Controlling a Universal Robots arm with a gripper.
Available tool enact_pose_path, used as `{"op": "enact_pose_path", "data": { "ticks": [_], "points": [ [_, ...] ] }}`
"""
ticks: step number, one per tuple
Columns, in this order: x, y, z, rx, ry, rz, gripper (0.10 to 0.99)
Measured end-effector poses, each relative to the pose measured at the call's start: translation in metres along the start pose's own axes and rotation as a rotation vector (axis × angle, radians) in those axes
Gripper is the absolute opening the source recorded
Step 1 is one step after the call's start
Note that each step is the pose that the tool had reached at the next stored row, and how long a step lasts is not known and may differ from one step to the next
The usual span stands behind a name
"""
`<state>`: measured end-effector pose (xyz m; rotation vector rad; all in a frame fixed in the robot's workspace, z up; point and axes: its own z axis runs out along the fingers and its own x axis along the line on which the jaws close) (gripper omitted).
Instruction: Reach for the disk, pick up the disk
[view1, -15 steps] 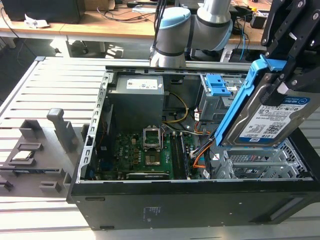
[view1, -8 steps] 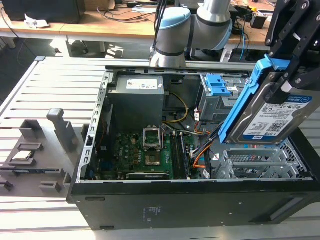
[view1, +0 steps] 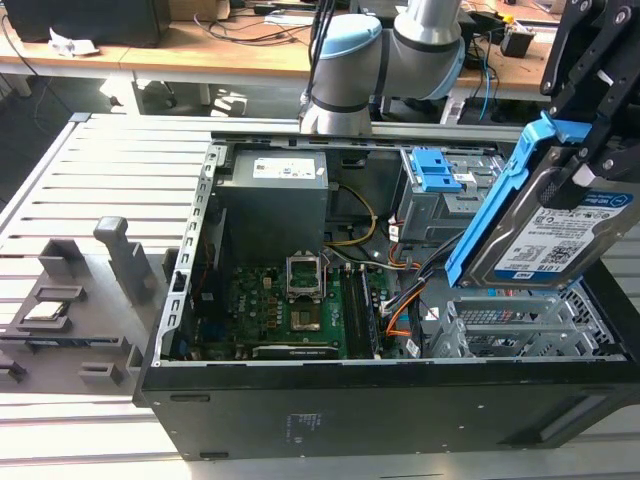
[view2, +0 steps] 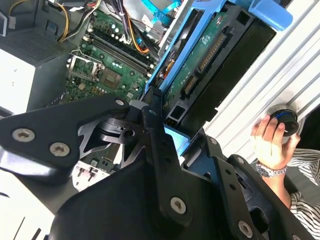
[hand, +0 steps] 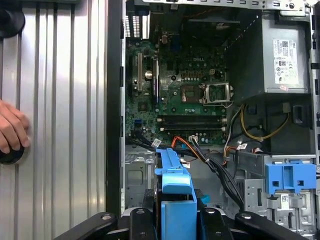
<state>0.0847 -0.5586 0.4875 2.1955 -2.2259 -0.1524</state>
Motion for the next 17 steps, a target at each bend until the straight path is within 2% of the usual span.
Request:
{"op": "enact_pose_path", "data": {
  "ticks": [9,15,17],
  "points": [
    [-0.0001,-0.0111,0.0113,-0.002,0.0001,0.000,0.369],
    [0.0046,-0.0170,0.0172,-0.002,0.0006,0.000,0.369],
    [0.0051,-0.0208,0.0204,-0.002,0.0043,0.000,0.369]
  ]
}}
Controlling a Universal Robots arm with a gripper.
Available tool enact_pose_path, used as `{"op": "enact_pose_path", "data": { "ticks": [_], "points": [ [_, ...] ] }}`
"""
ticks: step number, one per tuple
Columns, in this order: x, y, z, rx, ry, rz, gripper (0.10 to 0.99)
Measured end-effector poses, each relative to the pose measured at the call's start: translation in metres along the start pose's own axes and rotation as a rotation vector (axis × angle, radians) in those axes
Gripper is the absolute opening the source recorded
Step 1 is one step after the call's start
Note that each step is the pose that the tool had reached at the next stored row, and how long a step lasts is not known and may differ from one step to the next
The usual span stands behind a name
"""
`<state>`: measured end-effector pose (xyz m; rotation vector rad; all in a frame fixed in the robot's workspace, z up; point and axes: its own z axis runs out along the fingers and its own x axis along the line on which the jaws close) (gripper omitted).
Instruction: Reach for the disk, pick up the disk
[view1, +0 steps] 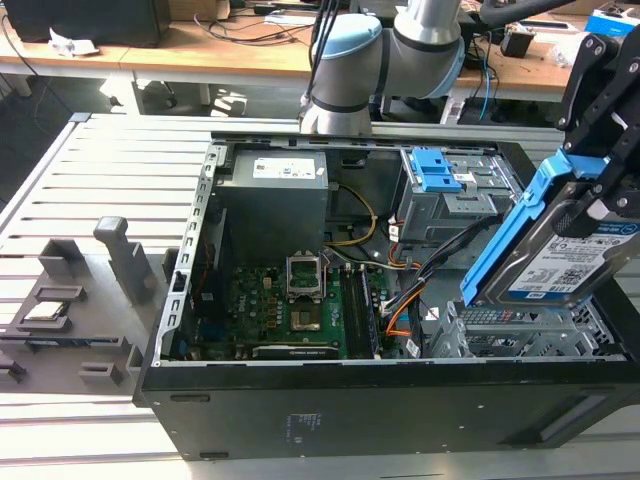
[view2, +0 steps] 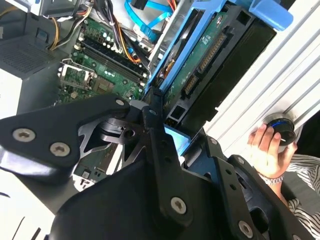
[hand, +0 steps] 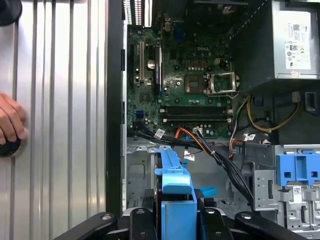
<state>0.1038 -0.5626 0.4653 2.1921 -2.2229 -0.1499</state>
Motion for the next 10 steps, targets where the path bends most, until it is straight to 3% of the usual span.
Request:
{"op": "enact_pose_path", "data": {
  "ticks": [3,10],
  "points": [
    [0.0004,-0.0044,0.0053,0.000,0.0086,0.001,0.369],
    [0.0003,-0.0049,0.0057,0.000,0.0094,0.001,0.369]
  ]
}}
